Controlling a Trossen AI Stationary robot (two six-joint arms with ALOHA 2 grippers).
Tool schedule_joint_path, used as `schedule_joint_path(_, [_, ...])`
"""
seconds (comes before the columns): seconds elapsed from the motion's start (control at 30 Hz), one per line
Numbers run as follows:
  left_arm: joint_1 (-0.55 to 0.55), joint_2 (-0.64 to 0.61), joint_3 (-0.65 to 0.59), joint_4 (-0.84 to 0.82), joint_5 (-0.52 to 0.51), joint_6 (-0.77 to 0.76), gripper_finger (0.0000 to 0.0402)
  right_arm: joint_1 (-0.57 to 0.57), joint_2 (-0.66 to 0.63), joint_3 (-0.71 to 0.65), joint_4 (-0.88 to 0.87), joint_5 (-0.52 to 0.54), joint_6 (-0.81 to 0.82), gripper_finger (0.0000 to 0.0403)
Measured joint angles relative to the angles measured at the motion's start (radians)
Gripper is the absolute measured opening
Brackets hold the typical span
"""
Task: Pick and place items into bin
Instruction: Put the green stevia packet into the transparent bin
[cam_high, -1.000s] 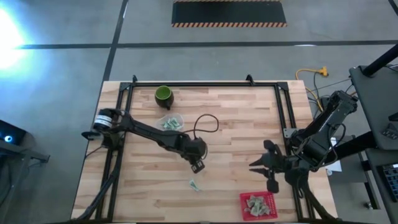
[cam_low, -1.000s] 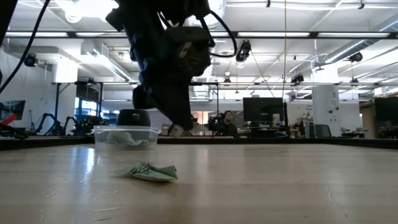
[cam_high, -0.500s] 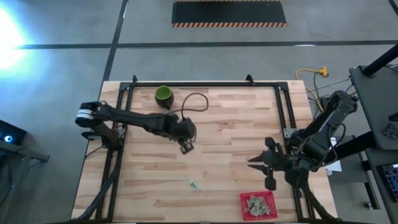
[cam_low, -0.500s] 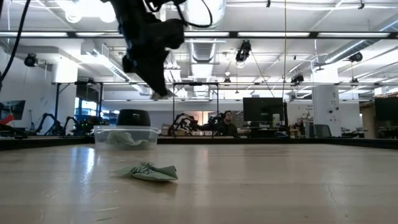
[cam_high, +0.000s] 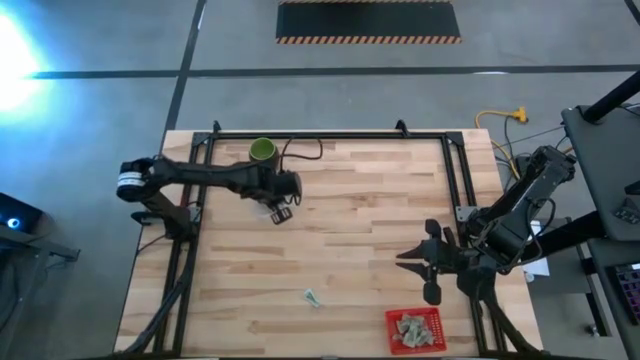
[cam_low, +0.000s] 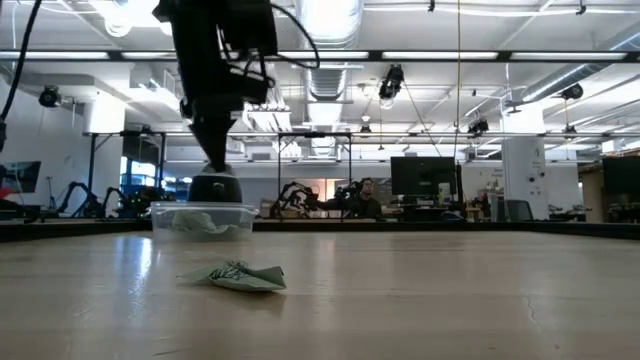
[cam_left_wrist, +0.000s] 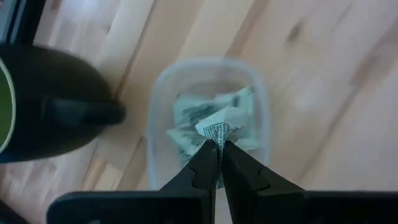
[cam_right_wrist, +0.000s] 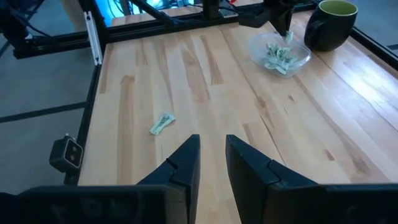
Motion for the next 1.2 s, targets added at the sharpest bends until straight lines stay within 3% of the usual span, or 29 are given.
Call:
schedule_joint_path(0.37, [0.05,0.0,-0.063,0.031,0.061,0.053,0.0007,-0.003,0.0,0.0,0.015,0.0,0.0,0.0068])
schedule_joint_path(0.8, [0.05,0.0,-0.061,0.046,0.025,0.054,0.0104,-0.003,0.001,0.0,0.016,0.0,0.0,0.0068])
schedule_joint_path(1.07, [0.007,-0.075,-0.04,0.056,0.289,0.1,0.0109,-0.003,0.001,0.0,0.015,0.0,0.0,0.0068])
schedule_joint_path(1.2, [-0.076,-0.132,-0.041,0.067,0.338,0.136,0.0109,-0.003,0.001,-0.01,0.015,0.016,0.0,0.0068])
